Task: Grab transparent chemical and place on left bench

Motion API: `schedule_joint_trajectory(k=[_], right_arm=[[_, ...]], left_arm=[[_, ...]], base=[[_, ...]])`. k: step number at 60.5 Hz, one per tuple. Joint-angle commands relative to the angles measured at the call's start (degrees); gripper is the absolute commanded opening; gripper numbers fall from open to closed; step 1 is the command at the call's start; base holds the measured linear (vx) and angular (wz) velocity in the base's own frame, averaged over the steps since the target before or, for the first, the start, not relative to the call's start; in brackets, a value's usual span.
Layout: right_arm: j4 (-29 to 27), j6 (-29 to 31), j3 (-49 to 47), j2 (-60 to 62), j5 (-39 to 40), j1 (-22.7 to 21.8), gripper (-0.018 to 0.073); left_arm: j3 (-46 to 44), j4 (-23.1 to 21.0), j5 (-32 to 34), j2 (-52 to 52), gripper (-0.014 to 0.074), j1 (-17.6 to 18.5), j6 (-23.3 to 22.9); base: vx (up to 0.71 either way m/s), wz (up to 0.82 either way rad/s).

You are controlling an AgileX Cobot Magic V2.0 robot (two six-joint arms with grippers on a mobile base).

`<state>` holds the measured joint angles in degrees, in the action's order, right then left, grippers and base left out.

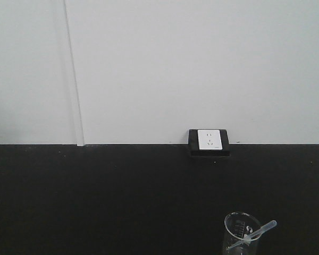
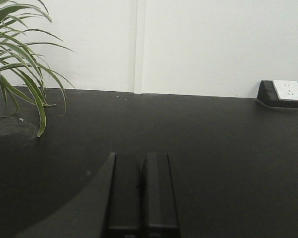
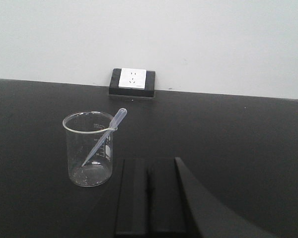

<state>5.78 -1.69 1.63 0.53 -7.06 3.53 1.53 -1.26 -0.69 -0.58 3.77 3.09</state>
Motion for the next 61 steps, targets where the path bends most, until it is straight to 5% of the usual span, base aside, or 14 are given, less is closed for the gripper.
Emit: schedule_joint_trajectory(k=[1, 46, 61], right_arm=[[0.1, 0.3, 0.5, 0.5, 4.7, -0.3, -0.0008], [0.1, 0.3, 0.5, 0.5, 4.7, -0.3, -0.0008], [0.1, 0.3, 0.5, 0.5, 11.6, -0.3, -0.0008]], left_arm=[[0.9, 0.0, 4.5, -1.1, -0.0003, 0.1, -0.4], [0.9, 0.0, 4.5, -1.1, -0.0003, 0.1, -0.4], [0.9, 0.0, 4.5, -1.1, -0.0003, 0.1, -0.4]], base=[[0.0, 0.0], [0.0, 0.0], [0.0, 0.0]])
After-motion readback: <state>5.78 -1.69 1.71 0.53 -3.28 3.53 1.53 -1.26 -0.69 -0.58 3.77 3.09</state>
